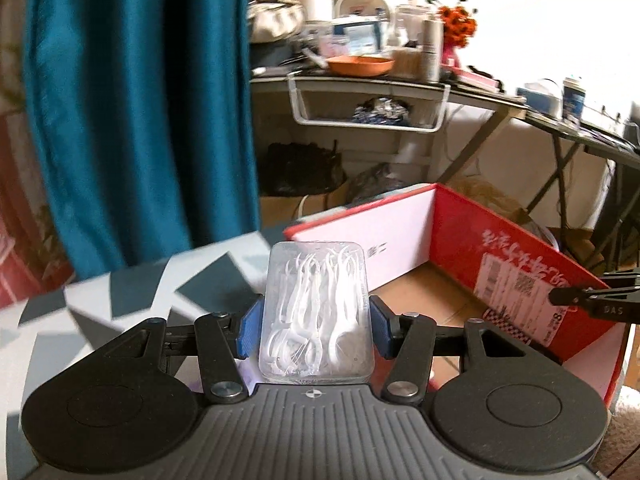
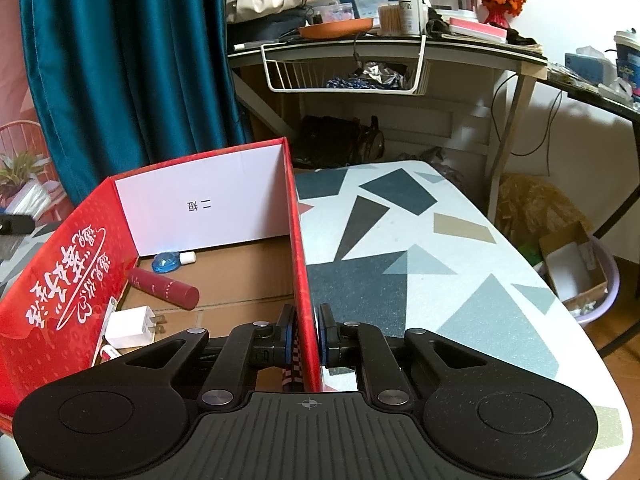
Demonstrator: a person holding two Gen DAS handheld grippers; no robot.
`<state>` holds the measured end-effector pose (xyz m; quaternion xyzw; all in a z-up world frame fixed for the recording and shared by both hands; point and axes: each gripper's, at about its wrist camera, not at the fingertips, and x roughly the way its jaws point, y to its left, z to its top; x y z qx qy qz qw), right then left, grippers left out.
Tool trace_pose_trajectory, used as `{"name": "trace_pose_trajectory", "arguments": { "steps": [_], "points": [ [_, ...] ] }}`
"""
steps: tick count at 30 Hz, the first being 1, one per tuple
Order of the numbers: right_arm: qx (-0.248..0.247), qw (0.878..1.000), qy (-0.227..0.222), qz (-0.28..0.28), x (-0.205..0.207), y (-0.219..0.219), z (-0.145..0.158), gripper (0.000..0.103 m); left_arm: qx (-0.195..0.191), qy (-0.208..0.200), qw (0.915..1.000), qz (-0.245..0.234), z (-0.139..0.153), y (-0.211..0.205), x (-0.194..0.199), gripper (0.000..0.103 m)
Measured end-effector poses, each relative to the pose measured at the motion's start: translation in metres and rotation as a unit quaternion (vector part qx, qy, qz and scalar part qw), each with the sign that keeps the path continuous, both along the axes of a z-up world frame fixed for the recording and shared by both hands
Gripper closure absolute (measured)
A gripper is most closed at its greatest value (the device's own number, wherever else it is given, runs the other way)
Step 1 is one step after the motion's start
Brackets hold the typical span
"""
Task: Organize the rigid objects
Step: 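Carry the floss-pick case with the left gripper into the red box and release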
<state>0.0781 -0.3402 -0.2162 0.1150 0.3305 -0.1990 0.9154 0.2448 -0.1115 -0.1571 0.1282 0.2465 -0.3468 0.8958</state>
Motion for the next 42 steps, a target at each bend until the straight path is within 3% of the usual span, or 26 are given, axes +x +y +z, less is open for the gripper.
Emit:
{"name": "trace_pose_trajectory", "arguments": {
  "steps": [8, 13, 27, 34, 42],
  "points": [
    [0.001, 1.0, 0.0, 0.0, 0.0, 0.0, 0.0, 0.092, 0.028, -0.026, 0.9976, -0.058, 0.005, -0.05, 0.005, 0.046],
    [0.002, 1.0, 0.0, 0.001, 0.001, 0.0, 0.0, 0.092, 0.078, -0.031, 0.9934, -0.079, -0.013, -0.076, 0.01, 0.046],
    [0.006, 1.0, 0.0, 0.002, 0.002, 0.0, -0.001, 0.092, 0.14, -0.027, 0.9868, -0.076, -0.033, -0.102, 0.029, 0.046],
    [0.008, 1.0, -0.003, 0.002, 0.002, -0.001, -0.002, 0.092, 0.1, -0.03, 0.9918, -0.074, -0.018, -0.085, 0.028, 0.045],
    [0.009, 1.0, -0.003, 0.002, 0.001, -0.001, -0.002, 0.092, 0.039, -0.027, 0.9984, -0.031, 0.008, -0.044, 0.034, 0.031]
  ]
}}
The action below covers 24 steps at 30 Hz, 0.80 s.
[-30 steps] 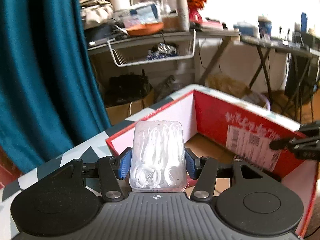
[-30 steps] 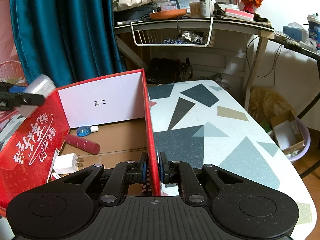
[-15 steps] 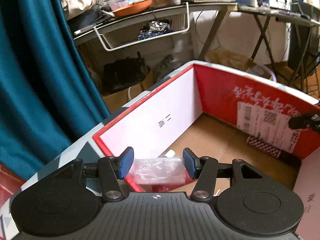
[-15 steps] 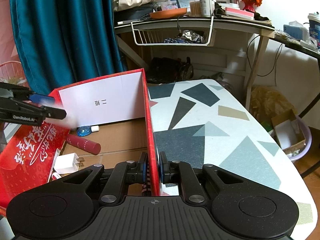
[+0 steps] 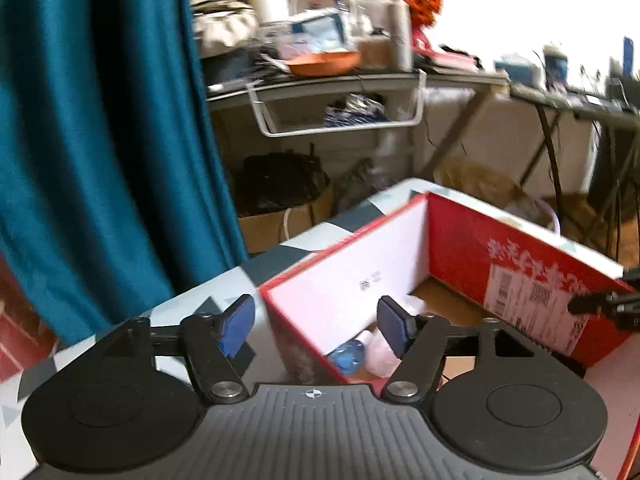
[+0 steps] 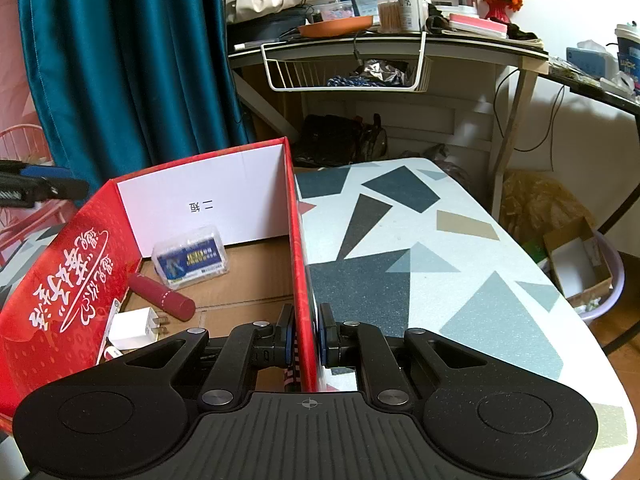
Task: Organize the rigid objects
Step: 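Carry the floss-pick case with the left gripper into the red box and release, then move the left tool back down to the purple ONESTICH box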
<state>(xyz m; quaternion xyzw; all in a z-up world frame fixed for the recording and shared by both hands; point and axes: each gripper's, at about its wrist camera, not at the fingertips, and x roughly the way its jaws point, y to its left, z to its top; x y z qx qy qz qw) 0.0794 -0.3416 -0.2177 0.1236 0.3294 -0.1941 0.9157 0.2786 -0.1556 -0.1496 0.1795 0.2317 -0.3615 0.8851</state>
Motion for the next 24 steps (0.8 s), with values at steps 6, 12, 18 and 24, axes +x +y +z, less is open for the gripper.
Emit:
{"name": "trace_pose_trajectory", "arguments": {
  "steps": [6, 12, 18, 24],
  "points": [
    [0.0, 1.0, 0.0, 0.0, 0.0, 0.0, 0.0, 0.092, -0.008, 0.015, 0.9988, 0.046, 0.002, 0.036, 0.013, 0.026],
    [0.0, 1.0, 0.0, 0.0, 0.0, 0.0, 0.0, 0.092, -0.013, 0.046, 0.9938, 0.101, -0.01, 0.078, 0.026, 0.026],
    [0.0, 1.0, 0.0, 0.0, 0.0, 0.0, 0.0, 0.092, -0.055, 0.127, 0.9751, 0.173, -0.031, 0.108, 0.045, 0.015],
    [-0.003, 1.0, 0.001, 0.001, 0.0, 0.001, 0.0, 0.092, -0.088, 0.209, 0.9489, 0.219, -0.055, 0.11, 0.064, 0.006]
  ]
}}
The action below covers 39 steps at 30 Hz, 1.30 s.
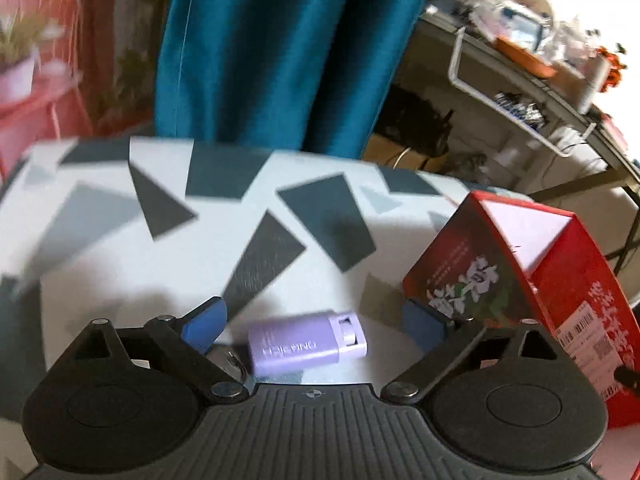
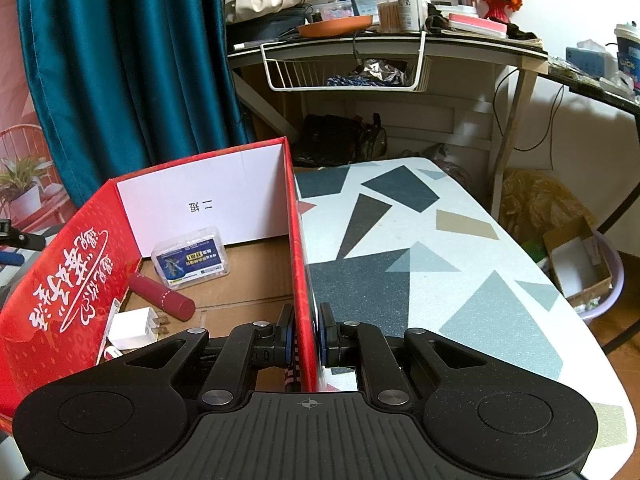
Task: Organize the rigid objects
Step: 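Move the left tool back down to the purple ONESTICH box, then close the left gripper on the purple ONESTICH box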
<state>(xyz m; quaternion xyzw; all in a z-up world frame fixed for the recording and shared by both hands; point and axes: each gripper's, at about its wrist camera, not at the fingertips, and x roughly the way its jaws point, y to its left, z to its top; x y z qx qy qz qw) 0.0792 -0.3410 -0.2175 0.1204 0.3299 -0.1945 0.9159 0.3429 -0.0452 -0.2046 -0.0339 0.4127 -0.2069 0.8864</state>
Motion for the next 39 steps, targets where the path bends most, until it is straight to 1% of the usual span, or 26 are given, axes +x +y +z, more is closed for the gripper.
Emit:
{"name": "trace_pose_trajectory", "arguments": {
  "steps": [4, 7, 11, 14, 20, 26, 28, 29, 30, 31, 33, 36, 39],
  "points": [
    [-0.001, 1.0, 0.001, 0.001, -0.001, 0.0, 0.0, 0.092, -0.004, 0.035, 0.9991, 0.023, -0.015, -0.006, 0.009, 0.002],
    [0.0, 1.0, 0.001, 0.001, -0.001, 0.0, 0.0, 0.092, 0.002, 0.055, 0.9976, 0.041, -0.025, -0.012, 0.015, 0.0],
    [0.0, 1.0, 0.001, 0.002, 0.0, 0.0, 0.0, 0.092, 0.025, 0.064, 0.9959, 0.06, -0.035, -0.022, 0.02, 0.0],
    [0.0, 1.0, 0.001, 0.002, 0.0, 0.0, 0.0, 0.091, 0.048, 0.064, 0.9949, 0.062, -0.041, -0.03, 0.021, 0.0],
    [0.0, 1.0, 0.002, 0.002, -0.001, 0.0, 0.0, 0.091, 0.081, 0.056, 0.9923, 0.075, -0.046, -0.037, 0.021, 0.0],
    [0.0, 1.0, 0.001, 0.002, 0.0, 0.0, 0.0, 0.091, 0.116, 0.043, 0.9907, 0.057, -0.049, -0.046, 0.014, 0.001],
    [0.0, 1.0, 0.002, 0.002, 0.0, 0.0, 0.0, 0.091, 0.114, 0.044, 0.9911, 0.053, -0.05, -0.046, 0.012, 0.001],
    [0.0, 1.0, 0.002, 0.002, 0.0, 0.0, 0.0, 0.091, 0.114, 0.043, 0.9911, 0.052, -0.05, -0.046, 0.012, 0.003],
    [0.0, 1.0, 0.002, 0.002, 0.0, 0.0, 0.0, 0.091, 0.117, 0.042, 0.991, 0.05, -0.051, -0.047, 0.012, 0.006],
    [0.0, 1.0, 0.002, 0.002, 0.0, 0.0, 0.0, 0.091, 0.122, 0.038, 0.9907, 0.048, -0.051, -0.048, 0.011, 0.013],
    [0.0, 1.0, 0.002, 0.002, 0.0, 0.0, 0.0, 0.091, 0.128, 0.029, 0.9905, 0.039, -0.051, -0.049, 0.009, 0.013],
    [0.0, 1.0, 0.002, 0.002, 0.0, 0.0, 0.0, 0.091, 0.121, 0.011, 0.9924, 0.018, -0.047, -0.048, 0.002, 0.013],
    [0.0, 1.0, 0.002, 0.002, 0.0, 0.0, 0.0, 0.091, 0.125, -0.007, 0.9921, 0.003, -0.042, -0.048, -0.003, 0.013]
  ]
}}
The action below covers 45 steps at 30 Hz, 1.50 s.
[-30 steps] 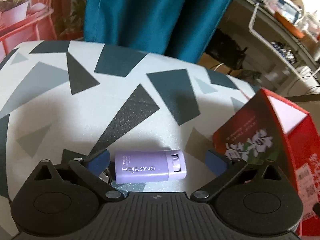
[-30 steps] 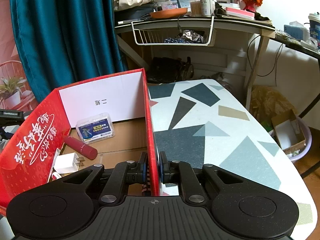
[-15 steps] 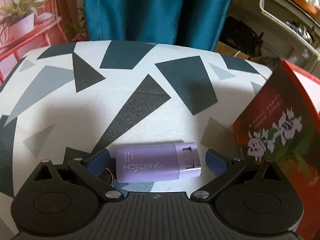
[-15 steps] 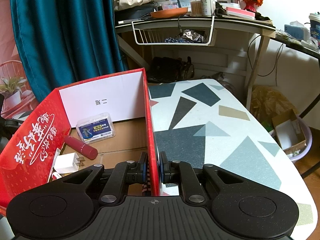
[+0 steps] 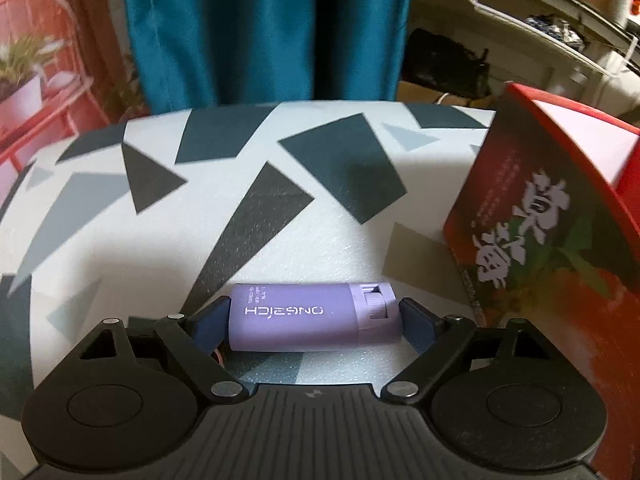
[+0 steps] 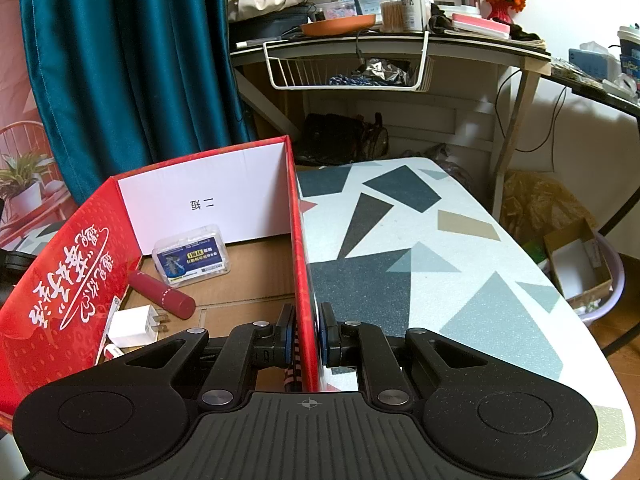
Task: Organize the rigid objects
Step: 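Close the left gripper on the purple ONESTICH box, then carry the purple box with the left gripper into the red box and release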
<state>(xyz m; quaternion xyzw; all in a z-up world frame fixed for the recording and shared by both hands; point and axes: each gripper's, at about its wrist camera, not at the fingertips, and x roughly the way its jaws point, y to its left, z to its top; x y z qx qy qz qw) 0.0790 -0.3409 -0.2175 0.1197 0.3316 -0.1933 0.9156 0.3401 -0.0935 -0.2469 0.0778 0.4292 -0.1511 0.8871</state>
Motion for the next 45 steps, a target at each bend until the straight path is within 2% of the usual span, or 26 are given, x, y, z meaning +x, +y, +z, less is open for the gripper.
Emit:
{"name": "trace_pose_trajectory", "arguments": {
  "steps": [5, 13, 18, 23, 27, 34, 40, 45],
  "points": [
    [0.0, 1.0, 0.0, 0.0, 0.0, 0.0, 0.0, 0.091, 0.003, -0.027, 0.9992, -0.03, 0.013, 0.0, -0.007, 0.013],
    [0.0, 1.0, 0.0, 0.0, 0.0, 0.0, 0.0, 0.091, -0.024, -0.078, 0.9948, -0.061, 0.051, 0.002, -0.015, 0.013],
    [0.0, 1.0, 0.0, 0.0, 0.0, 0.0, 0.0, 0.091, -0.05, -0.129, 0.9858, -0.096, 0.089, -0.008, -0.025, 0.013],
    [0.0, 1.0, 0.001, 0.001, 0.0, 0.0, 0.0, 0.091, -0.061, -0.146, 0.9737, -0.164, 0.113, -0.035, -0.041, 0.013],
    [0.001, 1.0, 0.001, 0.0, 0.0, 0.0, 0.0, 0.091, -0.042, -0.164, 0.9594, -0.225, 0.114, -0.064, -0.06, 0.013],
    [0.001, 1.0, 0.001, 0.001, 0.0, 0.001, -0.001, 0.091, 0.034, -0.183, 0.9296, -0.318, 0.093, -0.106, -0.085, 0.013],
    [0.001, 1.0, 0.001, 0.001, 0.001, 0.0, 0.0, 0.091, 0.072, -0.176, 0.9197, -0.343, 0.072, -0.119, -0.089, 0.013],
    [0.001, 1.0, 0.001, 0.001, 0.001, 0.0, 0.0, 0.091, 0.077, -0.168, 0.9234, -0.337, 0.064, -0.118, -0.083, 0.013]
  ]
}}
